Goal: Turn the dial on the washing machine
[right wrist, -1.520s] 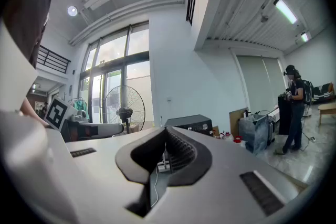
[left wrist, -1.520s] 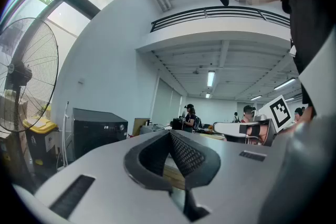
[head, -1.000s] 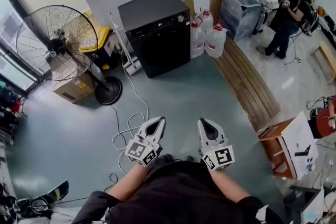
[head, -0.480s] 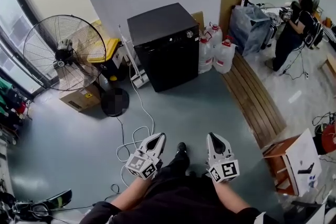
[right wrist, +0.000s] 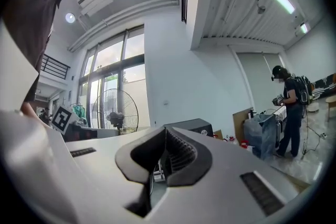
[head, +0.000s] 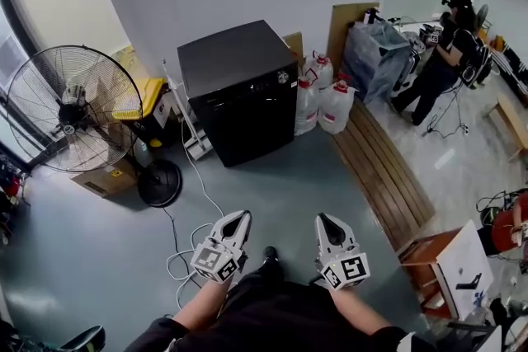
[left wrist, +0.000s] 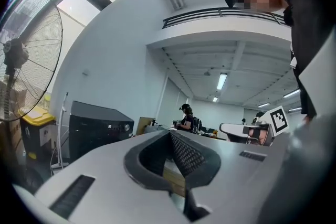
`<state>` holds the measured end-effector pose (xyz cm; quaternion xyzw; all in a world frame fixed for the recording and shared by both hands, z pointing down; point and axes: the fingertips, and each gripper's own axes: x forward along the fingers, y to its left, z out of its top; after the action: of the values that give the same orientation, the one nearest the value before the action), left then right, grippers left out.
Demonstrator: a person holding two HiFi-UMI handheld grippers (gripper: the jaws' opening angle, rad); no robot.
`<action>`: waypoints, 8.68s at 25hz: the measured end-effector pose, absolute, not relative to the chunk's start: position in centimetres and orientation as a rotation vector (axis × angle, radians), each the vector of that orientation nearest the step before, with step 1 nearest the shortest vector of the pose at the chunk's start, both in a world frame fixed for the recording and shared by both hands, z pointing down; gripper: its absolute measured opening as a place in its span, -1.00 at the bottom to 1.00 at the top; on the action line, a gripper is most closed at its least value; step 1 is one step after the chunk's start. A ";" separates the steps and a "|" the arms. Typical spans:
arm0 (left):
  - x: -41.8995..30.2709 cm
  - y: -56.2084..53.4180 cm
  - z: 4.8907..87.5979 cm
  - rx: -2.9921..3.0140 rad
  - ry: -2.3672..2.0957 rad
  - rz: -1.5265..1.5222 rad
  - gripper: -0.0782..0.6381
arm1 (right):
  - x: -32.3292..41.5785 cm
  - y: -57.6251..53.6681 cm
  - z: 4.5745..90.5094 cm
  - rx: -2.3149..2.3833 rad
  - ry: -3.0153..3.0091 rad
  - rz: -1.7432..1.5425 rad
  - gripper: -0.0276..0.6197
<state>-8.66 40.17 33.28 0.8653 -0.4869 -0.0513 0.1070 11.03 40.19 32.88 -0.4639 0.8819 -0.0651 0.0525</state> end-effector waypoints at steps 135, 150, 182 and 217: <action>-10.6 -20.3 58.2 2.519 -1.277 0.098 -0.74 | -3.5 -35.3 58.0 -1.272 2.658 -0.801 -0.01; -10.8 -20.3 58.4 2.511 -1.290 0.103 -0.74 | -3.3 -35.4 58.1 -1.196 2.511 -1.005 -0.01; -9.6 -20.6 58.5 2.517 -1.276 0.152 -0.74 | -2.0 -34.6 57.5 -1.231 2.585 -0.908 -0.01; -8.8 -20.8 51.1 2.460 -1.567 -0.005 -0.74 | 0.1 -22.0 53.4 -1.463 2.996 -0.228 -0.85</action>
<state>-8.77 -20.84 51.12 0.8381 -0.5338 -0.0016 0.1122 0.13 -22.04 53.44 -0.4357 0.8920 -0.0678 -0.0999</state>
